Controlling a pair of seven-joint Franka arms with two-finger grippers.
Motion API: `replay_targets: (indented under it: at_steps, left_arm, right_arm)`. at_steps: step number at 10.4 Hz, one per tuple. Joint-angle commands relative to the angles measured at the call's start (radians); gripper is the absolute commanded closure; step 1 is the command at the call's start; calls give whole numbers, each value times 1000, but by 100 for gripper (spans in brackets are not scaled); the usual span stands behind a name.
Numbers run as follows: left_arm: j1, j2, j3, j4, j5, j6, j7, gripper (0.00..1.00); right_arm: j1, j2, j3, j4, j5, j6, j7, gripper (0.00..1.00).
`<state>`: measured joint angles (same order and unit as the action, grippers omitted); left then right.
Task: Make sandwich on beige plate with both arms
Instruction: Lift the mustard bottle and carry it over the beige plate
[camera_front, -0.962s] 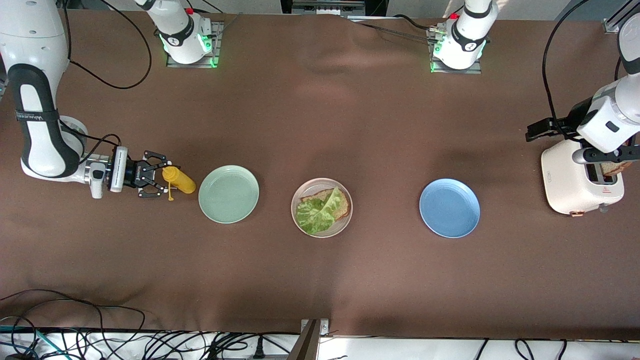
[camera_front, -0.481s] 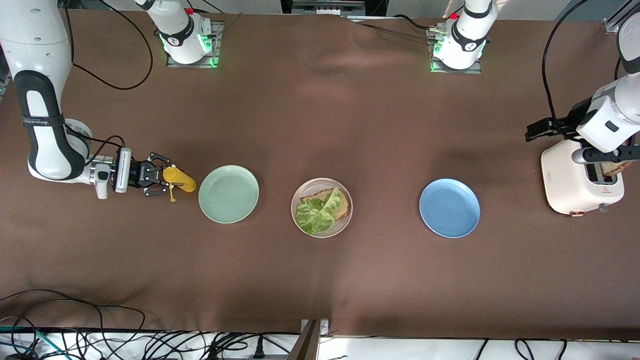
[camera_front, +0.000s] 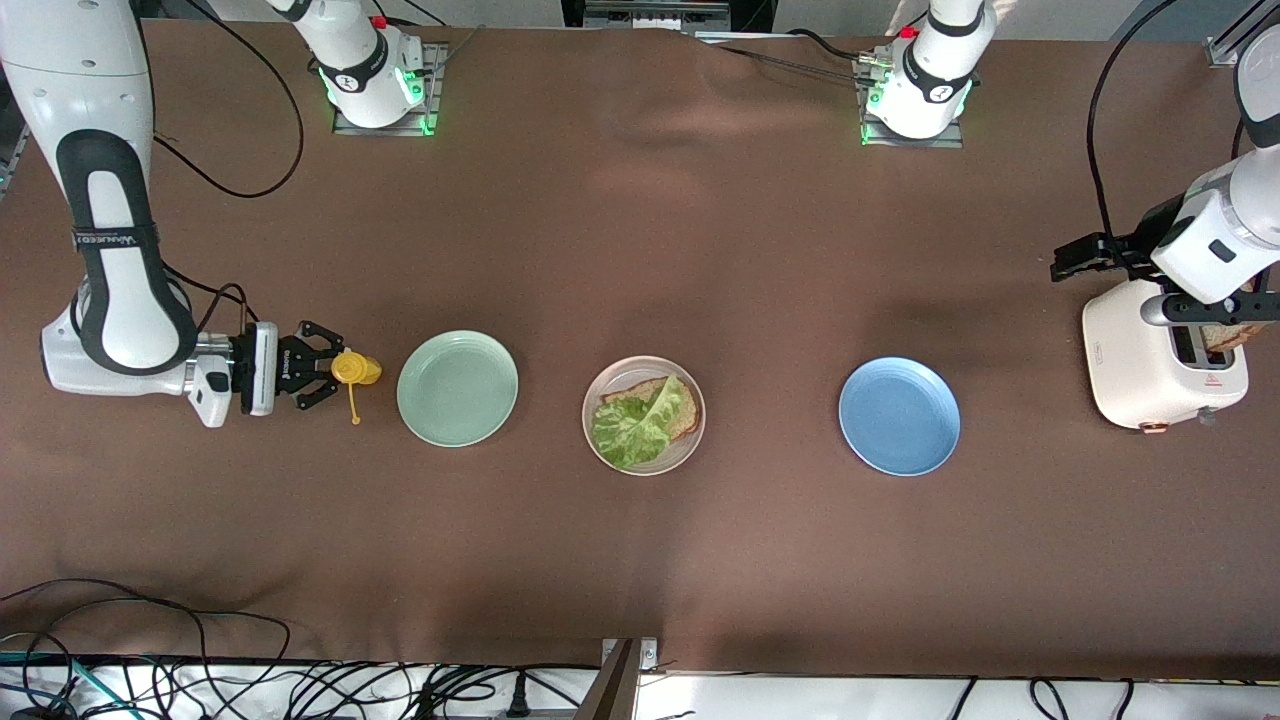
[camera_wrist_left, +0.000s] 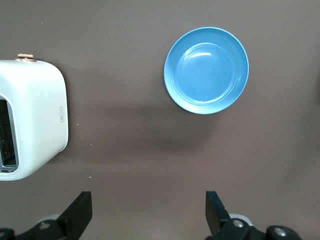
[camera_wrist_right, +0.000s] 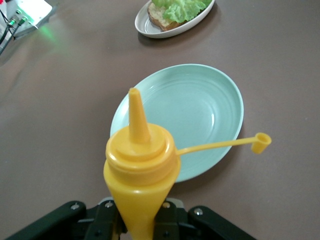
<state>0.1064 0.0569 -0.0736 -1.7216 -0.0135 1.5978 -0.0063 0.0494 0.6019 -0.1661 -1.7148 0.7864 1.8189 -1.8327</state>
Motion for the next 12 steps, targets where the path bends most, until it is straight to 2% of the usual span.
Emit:
replay_targets:
  at_steps: [1, 2, 4, 6, 9, 12]
  left_arm:
    - [10, 0, -3, 4, 17, -9, 28, 0]
    - [9, 4, -5, 7, 21, -6, 28, 0]
    - [9, 9, -5, 8, 21, -2, 28, 0]
    - [9, 14, -5, 8, 21, -2, 28, 0]
    - [9, 21, -5, 8, 21, -1, 28, 0]
    - [9, 24, -5, 8, 21, 1, 25, 0]
  right_arm:
    - [74, -24, 17, 104, -132, -6, 239, 100]
    - [123, -33, 17, 153, -206, -10, 341, 100]
    - [241, -33, 19, 252, -406, -9, 655, 100]
    - [340, -21, 22, 286, -485, -4, 795, 100]
    - [493, 36, 25, 383, -726, -4, 1027, 100]
    - [614, 84, 20, 432, -909, 2, 1144, 100]
